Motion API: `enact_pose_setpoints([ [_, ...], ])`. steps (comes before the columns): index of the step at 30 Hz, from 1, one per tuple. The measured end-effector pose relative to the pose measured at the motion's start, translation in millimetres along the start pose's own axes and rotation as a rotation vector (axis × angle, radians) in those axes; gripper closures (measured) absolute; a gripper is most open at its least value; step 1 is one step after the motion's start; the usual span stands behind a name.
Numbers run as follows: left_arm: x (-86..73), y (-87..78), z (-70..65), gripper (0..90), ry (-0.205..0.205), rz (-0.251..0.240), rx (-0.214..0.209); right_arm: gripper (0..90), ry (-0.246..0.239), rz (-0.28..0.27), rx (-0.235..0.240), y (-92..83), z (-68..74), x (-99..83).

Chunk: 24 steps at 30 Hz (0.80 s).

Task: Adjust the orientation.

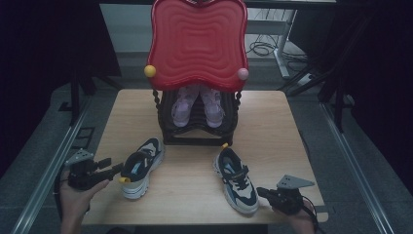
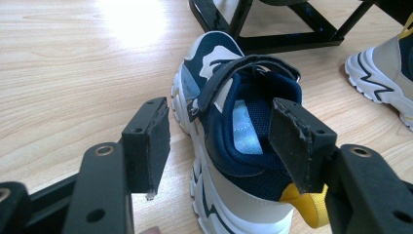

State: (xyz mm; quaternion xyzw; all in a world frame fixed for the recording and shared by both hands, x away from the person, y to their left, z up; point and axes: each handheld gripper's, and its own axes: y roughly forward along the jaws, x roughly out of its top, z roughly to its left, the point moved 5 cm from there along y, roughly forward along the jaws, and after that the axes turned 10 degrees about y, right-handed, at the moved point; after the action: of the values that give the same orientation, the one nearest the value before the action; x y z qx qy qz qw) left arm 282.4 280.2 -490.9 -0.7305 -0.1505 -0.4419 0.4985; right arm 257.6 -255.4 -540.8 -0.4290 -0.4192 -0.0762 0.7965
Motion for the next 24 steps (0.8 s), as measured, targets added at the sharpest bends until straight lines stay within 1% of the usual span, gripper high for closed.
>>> enact_pose_setpoints([
  [2, -0.1, 0.4, 0.2, 40.3, 0.000, 0.000, 0.001, 89.3, -0.009, 0.004, 0.008, 1.0, 2.3, -0.7],
  [3, -0.3, 0.7, 0.4, 40.3, 0.001, 0.003, 0.001, 89.3, -0.013, 0.005, 0.003, 1.1, 2.9, -0.9],
  [4, -0.4, 1.0, 0.4, 40.2, 0.001, 0.004, 0.000, 89.3, -0.012, 0.004, 0.010, 0.9, 3.2, -0.8],
  [8, -0.6, 1.6, 0.0, 40.2, 0.001, 0.006, -0.002, 89.4, -0.012, -0.002, 0.011, 0.6, 5.2, 0.2],
  [13, -0.3, 0.3, 0.6, 40.3, 0.000, 0.001, 0.001, 89.3, -0.026, 0.007, 0.035, 3.1, 12.9, 0.7],
  [19, -0.6, 0.6, 0.5, 40.3, 0.000, 0.004, 0.001, 89.4, -0.037, 0.014, 0.049, 6.0, 19.0, 0.8],
  [21, -0.6, 0.9, 0.5, 40.2, 0.001, 0.005, 0.001, 89.3, -0.043, 0.015, 0.055, 7.6, 23.0, 0.1],
  [23, -0.7, 1.3, 0.6, 40.2, -0.001, 0.007, 0.001, 89.3, -0.052, 0.015, 0.063, 10.5, 30.0, -0.4],
  [24, -0.8, 1.9, 0.2, 40.3, 0.000, 0.009, 0.000, 89.3, -0.061, 0.018, 0.073, 11.9, 32.6, -0.2],
])
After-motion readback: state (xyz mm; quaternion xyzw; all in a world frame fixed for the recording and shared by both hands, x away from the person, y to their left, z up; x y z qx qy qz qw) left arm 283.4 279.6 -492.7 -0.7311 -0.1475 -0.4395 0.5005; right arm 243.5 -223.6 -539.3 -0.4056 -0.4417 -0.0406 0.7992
